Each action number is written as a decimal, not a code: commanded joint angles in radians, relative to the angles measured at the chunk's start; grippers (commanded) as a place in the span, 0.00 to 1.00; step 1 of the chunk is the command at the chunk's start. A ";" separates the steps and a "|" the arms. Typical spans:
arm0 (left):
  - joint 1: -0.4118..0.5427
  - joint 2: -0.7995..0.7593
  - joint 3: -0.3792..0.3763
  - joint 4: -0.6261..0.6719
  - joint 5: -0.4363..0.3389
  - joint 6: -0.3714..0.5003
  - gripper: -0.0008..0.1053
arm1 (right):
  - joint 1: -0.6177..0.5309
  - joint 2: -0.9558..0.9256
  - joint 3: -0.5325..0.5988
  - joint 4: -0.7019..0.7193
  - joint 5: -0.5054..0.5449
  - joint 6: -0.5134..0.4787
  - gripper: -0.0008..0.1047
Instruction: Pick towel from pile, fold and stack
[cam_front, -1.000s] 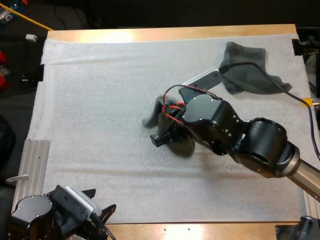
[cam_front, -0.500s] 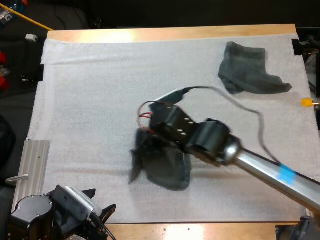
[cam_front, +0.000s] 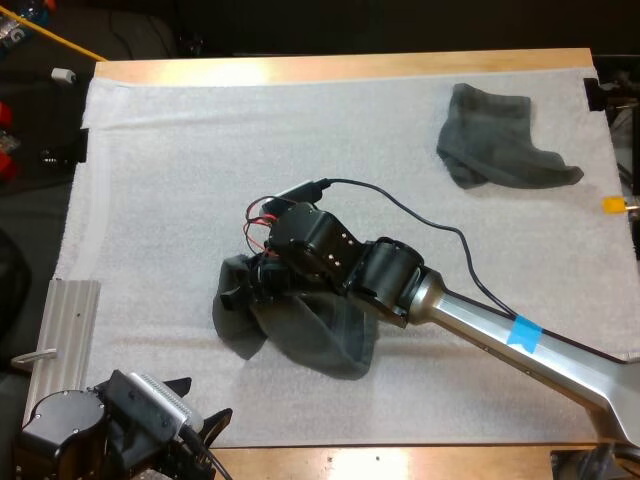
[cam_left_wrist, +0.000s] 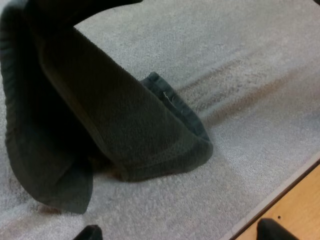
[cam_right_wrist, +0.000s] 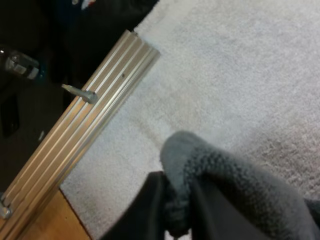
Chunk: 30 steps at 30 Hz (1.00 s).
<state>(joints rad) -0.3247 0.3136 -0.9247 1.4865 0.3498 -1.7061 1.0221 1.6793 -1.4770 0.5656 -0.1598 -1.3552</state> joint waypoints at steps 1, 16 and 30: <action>-0.004 0.002 -0.004 0.004 0.006 -0.003 0.58 | -0.004 -0.004 -0.006 -0.001 -0.001 -0.019 0.32; -0.004 0.002 -0.004 0.001 0.006 0.005 0.58 | -0.006 -0.029 -0.006 0.395 0.192 -0.129 0.55; -0.004 0.002 -0.004 -0.003 0.006 0.005 0.58 | -0.200 -0.023 0.116 0.399 0.196 -0.125 0.55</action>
<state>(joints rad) -0.3247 0.3136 -0.9247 1.4865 0.3498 -1.7006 0.8211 1.6653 -1.3585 0.9708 0.0471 -1.4734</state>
